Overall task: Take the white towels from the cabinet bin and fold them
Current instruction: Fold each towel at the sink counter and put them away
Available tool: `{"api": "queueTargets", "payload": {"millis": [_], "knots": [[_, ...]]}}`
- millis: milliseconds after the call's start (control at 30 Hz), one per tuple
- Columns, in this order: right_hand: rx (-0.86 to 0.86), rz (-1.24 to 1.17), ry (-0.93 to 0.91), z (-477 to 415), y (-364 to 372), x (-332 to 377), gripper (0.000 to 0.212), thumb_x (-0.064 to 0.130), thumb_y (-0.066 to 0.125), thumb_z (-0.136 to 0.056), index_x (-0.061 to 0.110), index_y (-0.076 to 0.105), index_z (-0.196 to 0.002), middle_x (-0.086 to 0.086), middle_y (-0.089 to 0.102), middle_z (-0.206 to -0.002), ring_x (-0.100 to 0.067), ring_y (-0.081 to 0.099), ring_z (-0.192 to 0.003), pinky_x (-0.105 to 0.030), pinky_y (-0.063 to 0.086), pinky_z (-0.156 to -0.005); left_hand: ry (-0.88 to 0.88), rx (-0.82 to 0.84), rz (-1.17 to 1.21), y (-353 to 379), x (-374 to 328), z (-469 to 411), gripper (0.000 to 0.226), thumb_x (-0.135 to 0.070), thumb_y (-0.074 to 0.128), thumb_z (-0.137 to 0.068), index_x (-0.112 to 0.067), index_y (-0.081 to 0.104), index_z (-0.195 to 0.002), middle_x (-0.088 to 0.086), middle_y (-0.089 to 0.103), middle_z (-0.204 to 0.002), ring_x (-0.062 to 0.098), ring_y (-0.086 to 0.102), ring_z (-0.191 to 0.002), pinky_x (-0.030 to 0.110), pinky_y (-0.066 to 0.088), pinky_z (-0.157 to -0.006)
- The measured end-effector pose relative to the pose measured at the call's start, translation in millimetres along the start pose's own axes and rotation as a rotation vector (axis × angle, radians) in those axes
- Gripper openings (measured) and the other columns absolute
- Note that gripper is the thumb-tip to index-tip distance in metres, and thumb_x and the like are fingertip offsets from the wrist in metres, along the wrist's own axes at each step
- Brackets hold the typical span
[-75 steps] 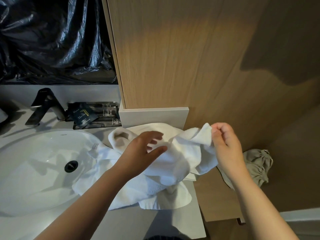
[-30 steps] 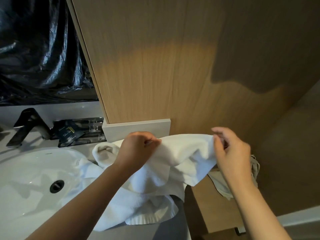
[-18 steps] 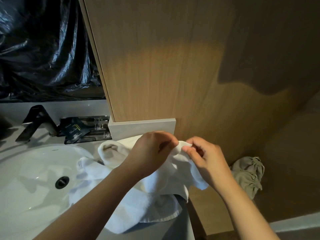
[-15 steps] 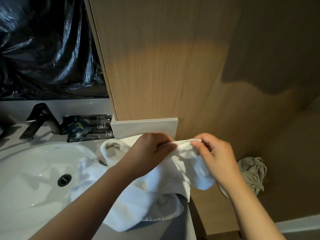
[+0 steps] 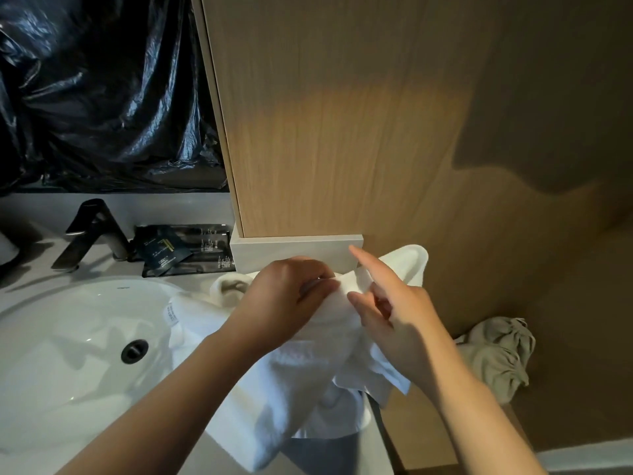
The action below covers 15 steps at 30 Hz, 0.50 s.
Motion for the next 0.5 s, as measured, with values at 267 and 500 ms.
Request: {"api": "queueTargets", "payload": {"millis": [267,500], "knots": [[-0.074,0.118,-0.036,-12.5,-14.0,-9.2,0.028,0.04,0.053,-0.096,0.026,0.05,-0.073,0.003,0.054,-0.06,-0.013,0.05,-0.057,-0.026,0.04,-0.055,0.013,0.049,-0.032,-4.6,-3.8,4.8,0.021,-0.033,0.061,-0.09,-0.016,0.065,-0.078,-0.009,0.058,-0.067,0.006,0.051,-0.066,0.016,0.037,-0.06],[-0.585,0.199,0.053,-19.2,-66.4,-27.4,0.029,0.03,0.056,-0.094,0.012,0.054,-0.072,-0.006,0.051,-0.058,-0.027,0.046,-0.057,-0.037,0.036,-0.054,-0.223,0.201,-0.15,-27.7,28.4,15.5,0.034,-0.054,0.065,-0.08,-0.023,0.052,-0.072,-0.007,0.052,-0.064,0.009,0.05,-0.064,0.021,0.036,-0.058]]}}
Point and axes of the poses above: each hand's wrist, its own z-axis away from the middle knuckle, its own y-axis out of the palm, x = y × z, the point moved 2 cm from there along -z, towards the middle knuckle
